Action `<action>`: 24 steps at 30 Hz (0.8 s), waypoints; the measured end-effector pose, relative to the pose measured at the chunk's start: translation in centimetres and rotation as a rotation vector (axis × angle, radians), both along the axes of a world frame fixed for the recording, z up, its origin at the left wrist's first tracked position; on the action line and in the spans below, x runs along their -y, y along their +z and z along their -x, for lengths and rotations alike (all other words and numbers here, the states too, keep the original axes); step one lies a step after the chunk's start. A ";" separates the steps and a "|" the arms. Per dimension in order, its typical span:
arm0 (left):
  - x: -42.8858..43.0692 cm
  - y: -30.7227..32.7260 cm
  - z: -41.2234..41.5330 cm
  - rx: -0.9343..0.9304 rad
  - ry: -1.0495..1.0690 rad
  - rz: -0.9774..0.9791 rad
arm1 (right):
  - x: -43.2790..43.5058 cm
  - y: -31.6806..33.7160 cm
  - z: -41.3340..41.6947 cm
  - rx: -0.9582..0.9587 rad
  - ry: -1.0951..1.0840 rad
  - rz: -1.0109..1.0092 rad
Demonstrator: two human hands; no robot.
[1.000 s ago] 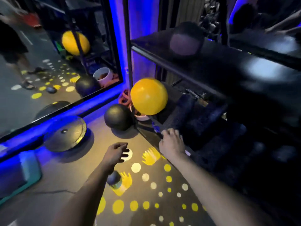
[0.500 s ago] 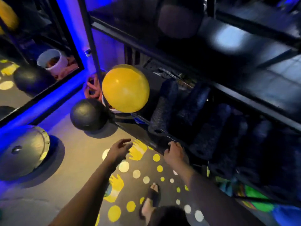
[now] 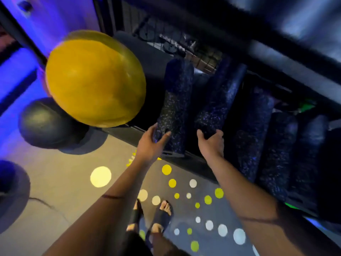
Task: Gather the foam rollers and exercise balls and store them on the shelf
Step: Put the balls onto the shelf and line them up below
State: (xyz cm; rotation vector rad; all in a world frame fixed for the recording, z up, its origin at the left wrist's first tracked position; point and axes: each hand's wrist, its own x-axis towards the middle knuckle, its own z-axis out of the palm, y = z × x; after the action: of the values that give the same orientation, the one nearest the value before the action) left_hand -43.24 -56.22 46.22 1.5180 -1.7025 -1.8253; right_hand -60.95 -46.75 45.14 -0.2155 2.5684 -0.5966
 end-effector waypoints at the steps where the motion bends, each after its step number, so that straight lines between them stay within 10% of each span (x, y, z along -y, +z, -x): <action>1: 1.0 -1.5 1.3 -0.016 -0.025 0.039 | 0.8 -1.5 1.2 -0.012 -0.045 0.001; 5: 2.2 -8.0 4.7 0.227 -0.316 0.106 | 3.9 -6.3 5.0 -0.051 -0.151 -0.060; 14: 1.3 -10.1 5.4 0.289 -0.274 0.146 | 4.2 -7.7 9.2 0.013 -0.462 -0.050; 24: -4.9 -8.1 9.9 0.248 -0.453 0.101 | -5.4 2.8 10.6 0.465 -0.529 0.817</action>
State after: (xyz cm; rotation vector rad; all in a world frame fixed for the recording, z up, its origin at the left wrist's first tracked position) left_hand -53.13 -51.33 38.08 1.4554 -2.3795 -1.7601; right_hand -71.55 -41.35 47.99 0.3195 1.7963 -1.6532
